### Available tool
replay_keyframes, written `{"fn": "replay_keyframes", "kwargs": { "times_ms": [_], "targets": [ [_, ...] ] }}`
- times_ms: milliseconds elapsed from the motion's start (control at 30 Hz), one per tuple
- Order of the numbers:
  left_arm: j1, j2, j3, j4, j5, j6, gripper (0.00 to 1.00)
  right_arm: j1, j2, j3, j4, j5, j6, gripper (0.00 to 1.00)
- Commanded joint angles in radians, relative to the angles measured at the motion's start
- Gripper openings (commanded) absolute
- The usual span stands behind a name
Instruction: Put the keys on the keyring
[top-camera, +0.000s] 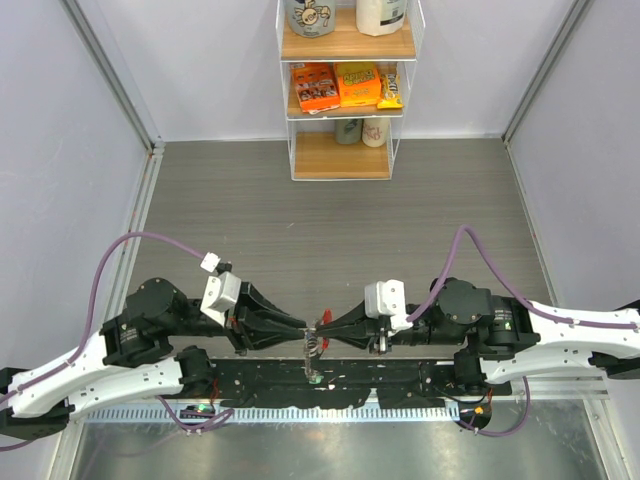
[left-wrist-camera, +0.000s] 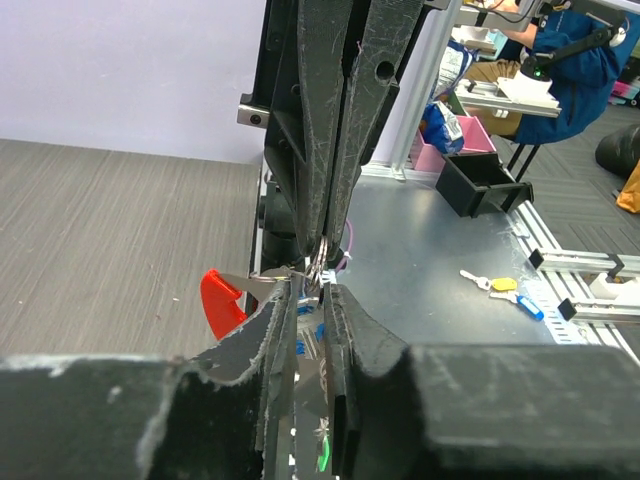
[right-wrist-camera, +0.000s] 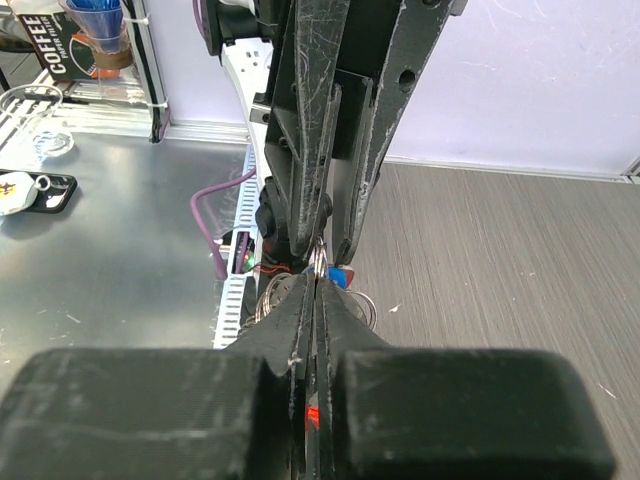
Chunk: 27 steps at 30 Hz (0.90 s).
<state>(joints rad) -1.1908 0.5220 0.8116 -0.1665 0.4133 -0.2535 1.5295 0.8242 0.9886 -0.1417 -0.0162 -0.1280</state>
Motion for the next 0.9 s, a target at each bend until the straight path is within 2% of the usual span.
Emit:
{"fn": "replay_keyframes", "kwargs": {
  "times_ms": [0, 133, 167, 333, 400, 667, 867],
  "targets": [
    [0.000, 0.010, 0.003, 0.055, 0.013, 0.007, 0.18, 0.006, -0.002, 0.038, 0.088, 0.009, 0.001, 0.05],
    [-0.001, 0.021, 0.006, 0.038, 0.013, 0.008, 0.01, 0.004, -0.008, 0.021, 0.120, 0.013, 0.002, 0.06],
    [-0.001, 0.022, 0.005, 0.036, 0.013, 0.008, 0.00, 0.004, -0.013, 0.009, 0.135, 0.013, 0.002, 0.06],
    [-0.001, 0.015, 0.008, 0.028, 0.013, 0.008, 0.00, 0.006, -0.031, -0.036, 0.228, 0.013, -0.010, 0.06],
    [0.000, 0.013, 0.008, 0.027, 0.013, 0.008, 0.00, 0.009, -0.037, -0.056, 0.266, 0.058, -0.019, 0.06],
    [0.000, 0.004, 0.009, 0.019, 0.002, 0.010, 0.00, 0.034, -0.054, -0.169, 0.505, 0.127, -0.105, 0.06],
    [-0.001, 0.003, 0.018, 0.012, -0.010, 0.011, 0.00, 0.034, -0.033, -0.196, 0.550, 0.101, -0.136, 0.06]
  ]
}}
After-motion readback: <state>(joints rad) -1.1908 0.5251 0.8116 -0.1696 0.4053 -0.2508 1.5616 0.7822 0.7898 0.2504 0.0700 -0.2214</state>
